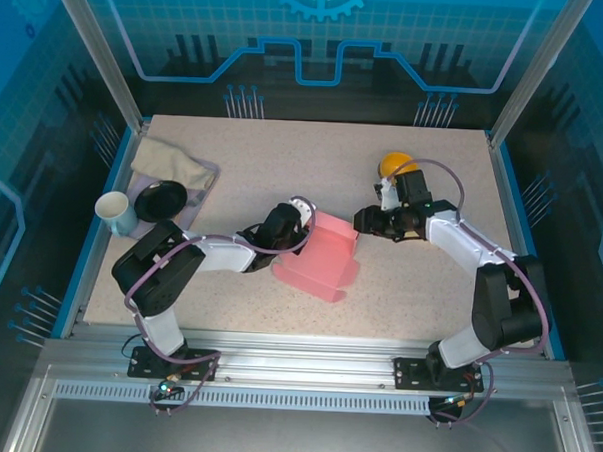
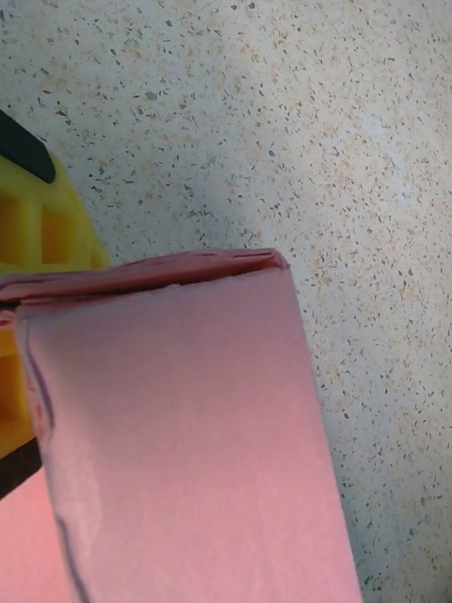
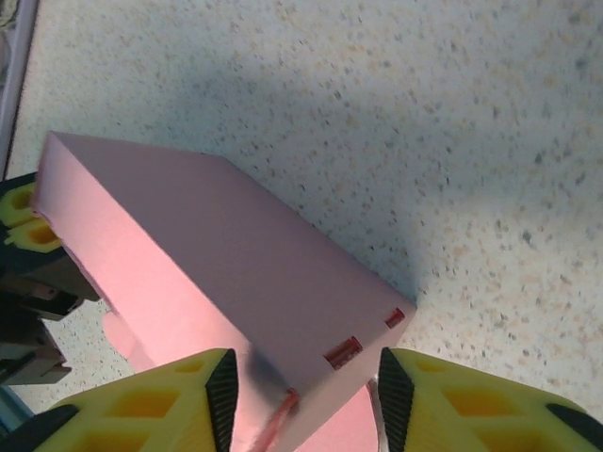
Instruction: Fold the paper box
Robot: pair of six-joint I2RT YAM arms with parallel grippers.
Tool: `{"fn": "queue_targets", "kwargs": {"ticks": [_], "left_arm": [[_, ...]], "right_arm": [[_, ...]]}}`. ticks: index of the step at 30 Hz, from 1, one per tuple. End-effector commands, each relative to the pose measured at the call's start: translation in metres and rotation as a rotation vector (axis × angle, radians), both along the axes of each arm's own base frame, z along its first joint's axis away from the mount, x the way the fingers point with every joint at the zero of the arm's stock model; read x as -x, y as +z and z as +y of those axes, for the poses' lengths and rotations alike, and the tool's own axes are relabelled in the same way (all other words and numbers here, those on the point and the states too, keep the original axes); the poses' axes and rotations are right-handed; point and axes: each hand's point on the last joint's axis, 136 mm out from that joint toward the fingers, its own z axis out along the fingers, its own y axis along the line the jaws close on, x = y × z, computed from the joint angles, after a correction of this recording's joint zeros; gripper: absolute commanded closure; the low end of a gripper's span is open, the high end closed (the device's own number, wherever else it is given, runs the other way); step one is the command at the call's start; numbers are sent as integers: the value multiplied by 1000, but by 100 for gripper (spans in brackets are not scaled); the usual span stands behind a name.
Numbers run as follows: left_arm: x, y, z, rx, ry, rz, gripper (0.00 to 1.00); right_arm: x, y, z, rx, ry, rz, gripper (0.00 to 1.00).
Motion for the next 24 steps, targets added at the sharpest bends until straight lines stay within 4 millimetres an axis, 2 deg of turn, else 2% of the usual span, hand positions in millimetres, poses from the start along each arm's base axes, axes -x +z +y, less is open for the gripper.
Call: {"fn": "queue_targets", "kwargs": {"ticks": [1,4,7,10,14,16,20,24], "left_arm": [[21,-26,4,-68,-61,96,100],[20,-26,3,-64,-57,96,100],[18,-23,3,-47,-50,92,92],[13,-21,9,-14,-22,97,67],[6,-18,13,49,-2,106,55],[3,-17,12,52,-1,103,52],[-8,-23,8,28,8,99,51],[-17,-24,-5,30,-33,98,50]], "right_arm": [[5,-13,1,-14,-7,39,58],[7,-17,-1,-16,-7,48,65],[8,-20,-4,-24,-12,57,70],[9,-21,-8,-30,-18,61,71],[11,-23,-9,-38,-13,67,72],[11,-24,-9,-44,-10,71,72],[13,-26,-5,-63,8,82,72],[13,-28,0,-83,39,97,73]]}}
